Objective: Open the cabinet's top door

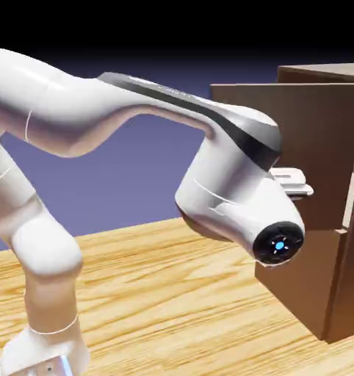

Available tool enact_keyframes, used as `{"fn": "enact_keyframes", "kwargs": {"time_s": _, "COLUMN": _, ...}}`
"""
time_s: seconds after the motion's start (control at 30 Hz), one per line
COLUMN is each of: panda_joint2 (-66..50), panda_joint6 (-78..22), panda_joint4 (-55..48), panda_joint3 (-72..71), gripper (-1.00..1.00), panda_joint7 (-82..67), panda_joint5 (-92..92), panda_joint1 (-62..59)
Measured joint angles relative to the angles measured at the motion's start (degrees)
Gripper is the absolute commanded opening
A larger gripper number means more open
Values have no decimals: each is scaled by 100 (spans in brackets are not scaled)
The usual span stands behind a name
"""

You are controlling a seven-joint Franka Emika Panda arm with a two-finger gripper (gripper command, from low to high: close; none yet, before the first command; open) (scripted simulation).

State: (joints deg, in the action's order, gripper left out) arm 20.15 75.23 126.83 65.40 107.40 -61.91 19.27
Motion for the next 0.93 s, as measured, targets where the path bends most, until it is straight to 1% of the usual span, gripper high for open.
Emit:
{"fn": "enact_keyframes", "kwargs": {"time_s": 0.13, "panda_joint2": -521, "panda_joint6": -726, "panda_joint4": -465, "panda_joint3": 831, "gripper": -100, "panda_joint7": -168, "panda_joint5": -10, "panda_joint1": 609}}
{"fn": "enact_keyframes", "kwargs": {"time_s": 0.27, "panda_joint2": -654, "panda_joint6": -1023, "panda_joint4": -738, "panda_joint3": 1661, "gripper": -100, "panda_joint7": -213, "panda_joint5": 59, "panda_joint1": 1380}}
{"fn": "enact_keyframes", "kwargs": {"time_s": 0.33, "panda_joint2": -1026, "panda_joint6": -1383, "panda_joint4": -853, "panda_joint3": 1940, "gripper": -100, "panda_joint7": -341, "panda_joint5": -85, "panda_joint1": 1492}}
{"fn": "enact_keyframes", "kwargs": {"time_s": 0.47, "panda_joint2": -1860, "panda_joint6": -2094, "panda_joint4": -982, "panda_joint3": 1974, "gripper": -100, "panda_joint7": -632, "panda_joint5": -468, "panda_joint1": 1153}}
{"fn": "enact_keyframes", "kwargs": {"time_s": 0.5, "panda_joint2": -2066, "panda_joint6": -2271, "panda_joint4": -1020, "panda_joint3": 1649, "gripper": -100, "panda_joint7": -705, "panda_joint5": -567, "panda_joint1": 797}}
{"fn": "enact_keyframes", "kwargs": {"time_s": 0.53, "panda_joint2": -2272, "panda_joint6": -2448, "panda_joint4": -1064, "panda_joint3": 1729, "gripper": -100, "panda_joint7": -775, "panda_joint5": -666, "panda_joint1": 772}}
{"fn": "enact_keyframes", "kwargs": {"time_s": 0.67, "panda_joint2": -3062, "panda_joint6": -3212, "panda_joint4": -1350, "panda_joint3": 1326, "gripper": -100, "panda_joint7": -1056, "panda_joint5": -967, "panda_joint1": -40}}
{"fn": "enact_keyframes", "kwargs": {"time_s": 0.93, "panda_joint2": -4390, "panda_joint6": -4697, "panda_joint4": -2559, "panda_joint3": 323, "gripper": -100, "panda_joint7": -1542, "panda_joint5": -1203, "panda_joint1": -1706}}
